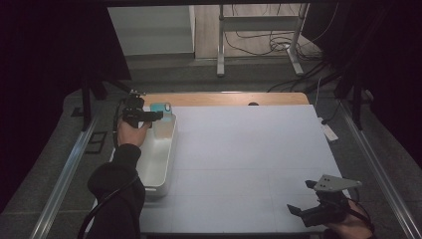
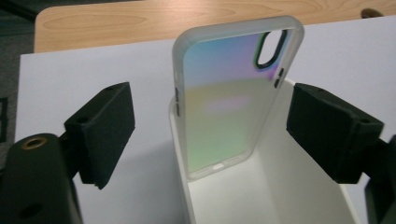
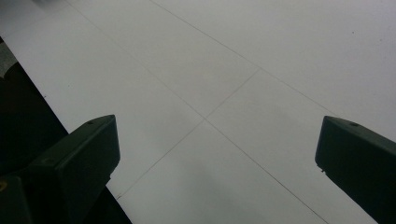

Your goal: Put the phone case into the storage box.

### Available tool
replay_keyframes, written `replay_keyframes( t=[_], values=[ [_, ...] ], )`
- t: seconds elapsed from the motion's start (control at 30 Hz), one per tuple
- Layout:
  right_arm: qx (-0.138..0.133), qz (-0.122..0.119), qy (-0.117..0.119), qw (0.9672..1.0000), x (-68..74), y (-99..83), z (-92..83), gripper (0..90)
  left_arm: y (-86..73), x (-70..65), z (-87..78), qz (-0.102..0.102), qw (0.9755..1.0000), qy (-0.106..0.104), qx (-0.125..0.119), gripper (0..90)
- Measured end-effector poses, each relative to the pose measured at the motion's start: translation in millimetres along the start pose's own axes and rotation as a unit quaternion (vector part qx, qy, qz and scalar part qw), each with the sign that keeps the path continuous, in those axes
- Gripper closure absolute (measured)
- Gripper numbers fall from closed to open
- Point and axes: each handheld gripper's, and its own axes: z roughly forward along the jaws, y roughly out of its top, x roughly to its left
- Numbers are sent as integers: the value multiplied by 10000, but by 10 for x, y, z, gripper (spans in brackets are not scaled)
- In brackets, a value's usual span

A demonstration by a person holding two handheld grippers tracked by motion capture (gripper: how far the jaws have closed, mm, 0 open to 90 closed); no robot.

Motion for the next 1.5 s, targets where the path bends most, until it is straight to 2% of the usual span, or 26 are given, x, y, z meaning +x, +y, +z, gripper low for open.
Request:
replay_keyframes(
  t=[0.13, 0.37, 0.7, 1.0, 1.27, 1.5],
  values=[
    [14, -8, 5, 10000, 2, 1, 1, 3, -10, 9, -8, 48, 9999, -124, 5, 111],
    [18, -9, 4, 10000, 2, 1, 1, 3, -46, 7, -22, 181, 9997, -167, -2, 65],
    [33, 4, -64, 10000, 2, 3, 6, 0, -106, 14, -54, 277, 9988, -380, -160, 21],
    [46, 169, -290, 9994, 1, 5, 11, 0, -137, 0, -112, 383, 9977, -493, -261, 17],
    [102, 255, -521, 9983, 3, 9, 19, 0, -166, -41, -174, 619, 9959, -564, -344, 13],
    [108, 309, -609, 9976, -2, 10, 21, 0, -201, -83, -212, 835, 9939, -593, -404, 6]
  ],
)
